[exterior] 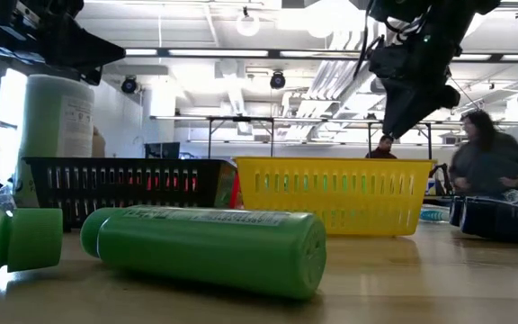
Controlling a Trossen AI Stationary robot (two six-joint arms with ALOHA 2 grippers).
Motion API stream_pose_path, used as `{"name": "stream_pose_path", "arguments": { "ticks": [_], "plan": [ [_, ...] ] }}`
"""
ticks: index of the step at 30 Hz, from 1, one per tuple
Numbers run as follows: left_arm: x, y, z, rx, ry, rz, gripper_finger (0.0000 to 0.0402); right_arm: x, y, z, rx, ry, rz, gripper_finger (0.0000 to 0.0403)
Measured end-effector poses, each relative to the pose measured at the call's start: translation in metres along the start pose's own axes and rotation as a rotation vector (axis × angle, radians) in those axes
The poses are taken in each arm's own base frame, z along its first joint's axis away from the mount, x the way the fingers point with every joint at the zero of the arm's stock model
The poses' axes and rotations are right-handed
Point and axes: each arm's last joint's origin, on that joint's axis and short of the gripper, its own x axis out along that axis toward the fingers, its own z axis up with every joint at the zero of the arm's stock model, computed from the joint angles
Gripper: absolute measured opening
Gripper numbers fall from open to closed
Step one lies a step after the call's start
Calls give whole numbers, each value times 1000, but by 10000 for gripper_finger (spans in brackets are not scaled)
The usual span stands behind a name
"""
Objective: Pick & Place Travel size toiletries
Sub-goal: Put the orange toothbrush into the red bin
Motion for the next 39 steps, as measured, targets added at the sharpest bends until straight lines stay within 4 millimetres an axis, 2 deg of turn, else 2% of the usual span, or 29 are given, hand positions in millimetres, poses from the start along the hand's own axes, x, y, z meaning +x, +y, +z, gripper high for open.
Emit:
{"name": "stream_pose_path", "arguments": {
  "ticks": [7,15,23,29,34,39],
  "plan": [
    [0,0,0,0,0,1,3,4,-11,11,-55,-82,-103,128],
    [0,0,0,0,0,2,3,25,-21,39,-109,-61,75,128],
    [0,0,0,0,-1,3,3,48,-45,58,-185,-41,88,128],
    [0,0,0,0,-2,5,3,58,-59,71,-279,-54,66,128],
    [0,0,1,2,-13,6,3,59,-62,88,-328,-52,44,128],
    [0,1,1,6,-11,33,3,69,-62,102,-436,8,22,128]
  ]
}}
